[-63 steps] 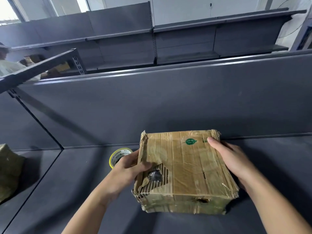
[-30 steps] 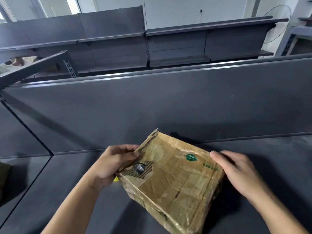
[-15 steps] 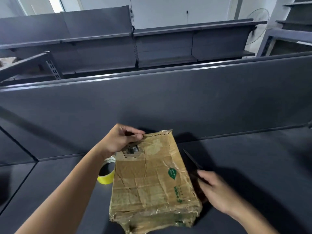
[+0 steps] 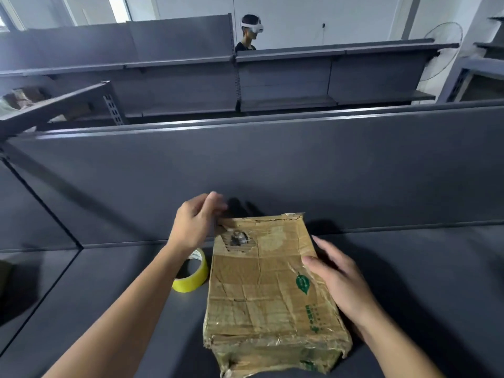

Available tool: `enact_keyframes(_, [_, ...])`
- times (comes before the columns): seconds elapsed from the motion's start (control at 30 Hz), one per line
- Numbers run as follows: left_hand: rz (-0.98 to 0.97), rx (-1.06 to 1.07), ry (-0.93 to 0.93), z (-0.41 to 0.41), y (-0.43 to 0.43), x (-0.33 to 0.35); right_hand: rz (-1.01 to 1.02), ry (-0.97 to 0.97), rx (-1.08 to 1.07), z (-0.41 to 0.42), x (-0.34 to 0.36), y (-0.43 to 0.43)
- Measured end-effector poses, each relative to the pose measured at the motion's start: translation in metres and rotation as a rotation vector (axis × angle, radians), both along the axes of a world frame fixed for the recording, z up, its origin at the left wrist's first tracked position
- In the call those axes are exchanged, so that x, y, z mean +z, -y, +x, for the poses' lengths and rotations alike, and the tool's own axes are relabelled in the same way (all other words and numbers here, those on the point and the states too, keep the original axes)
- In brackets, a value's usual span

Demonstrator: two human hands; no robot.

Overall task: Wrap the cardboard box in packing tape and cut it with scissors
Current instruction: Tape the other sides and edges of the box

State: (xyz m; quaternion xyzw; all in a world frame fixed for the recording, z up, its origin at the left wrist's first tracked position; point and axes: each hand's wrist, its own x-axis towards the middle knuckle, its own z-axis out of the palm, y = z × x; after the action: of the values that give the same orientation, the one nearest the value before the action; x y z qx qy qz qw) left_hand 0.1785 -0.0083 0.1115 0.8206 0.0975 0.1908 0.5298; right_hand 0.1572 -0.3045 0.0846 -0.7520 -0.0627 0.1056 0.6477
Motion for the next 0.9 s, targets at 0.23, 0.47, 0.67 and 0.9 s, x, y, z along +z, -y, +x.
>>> enact_keyframes(0.23, [0.527,-0.088,-0.515,-0.061,-0.071,-0.077,0.024,-0.004,-0.023,0.004,-0.01,0.0])
enact_keyframes(0.47, [0.33,0.067,-0.249,-0.072,-0.057,-0.097,-0.035,0.03,-0.024,0.005,-0.009,-0.001])
enact_keyframes(0.67, [-0.139,0.013,0.132,-0.087,-0.031,-0.021,-0.324,0.17,0.016,0.003,0.01,0.004])
enact_keyframes(0.9, [-0.122,-0.25,0.291,-0.1,0.04,0.034,0.018,0.45,0.109,-0.017,0.059,-0.017])
